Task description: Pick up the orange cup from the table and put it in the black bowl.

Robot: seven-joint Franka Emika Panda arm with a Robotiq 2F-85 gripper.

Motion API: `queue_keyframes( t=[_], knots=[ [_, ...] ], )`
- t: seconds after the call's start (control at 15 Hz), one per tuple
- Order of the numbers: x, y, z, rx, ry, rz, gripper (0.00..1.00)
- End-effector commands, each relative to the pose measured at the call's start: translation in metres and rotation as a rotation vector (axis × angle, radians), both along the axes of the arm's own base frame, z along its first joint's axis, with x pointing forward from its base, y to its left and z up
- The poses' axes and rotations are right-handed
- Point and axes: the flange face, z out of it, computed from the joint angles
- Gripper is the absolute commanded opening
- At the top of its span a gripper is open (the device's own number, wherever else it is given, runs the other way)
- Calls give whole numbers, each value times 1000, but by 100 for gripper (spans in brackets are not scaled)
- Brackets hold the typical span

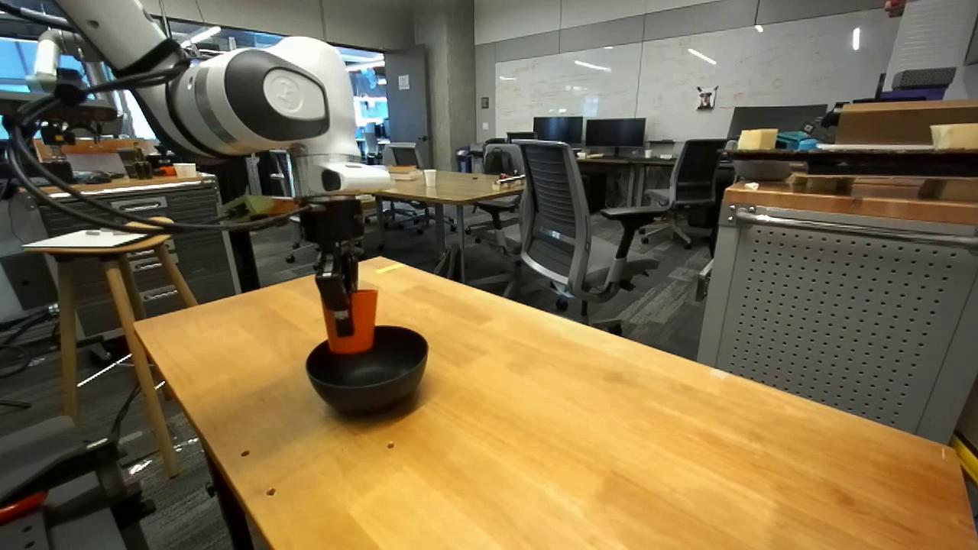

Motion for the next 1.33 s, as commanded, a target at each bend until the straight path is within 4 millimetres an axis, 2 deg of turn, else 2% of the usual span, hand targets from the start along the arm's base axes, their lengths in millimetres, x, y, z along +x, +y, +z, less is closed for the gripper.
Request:
queue_keyframes(
  t=[0.0, 0.2, 0.33, 0.4, 0.47, 0.53, 0.67, 0.8, 1.07, 1.27],
  knots=[
    [10, -6, -25, 74, 30, 3, 1],
    [15, -15, -36, 102, 41, 10, 1],
    [18, -17, -35, 98, 43, 45, 5],
    [19, -18, -33, 89, 45, 63, 13],
    [21, -17, -29, 83, 39, 79, 30],
    [21, -16, -23, 79, 33, 95, 34],
    [20, -10, -8, 74, 14, 132, 50],
    [17, -1, 15, 71, -16, 174, 66],
    [9, 28, 72, 65, -65, 284, 97],
    [-2, 59, 108, 54, -52, 386, 100]
  ],
)
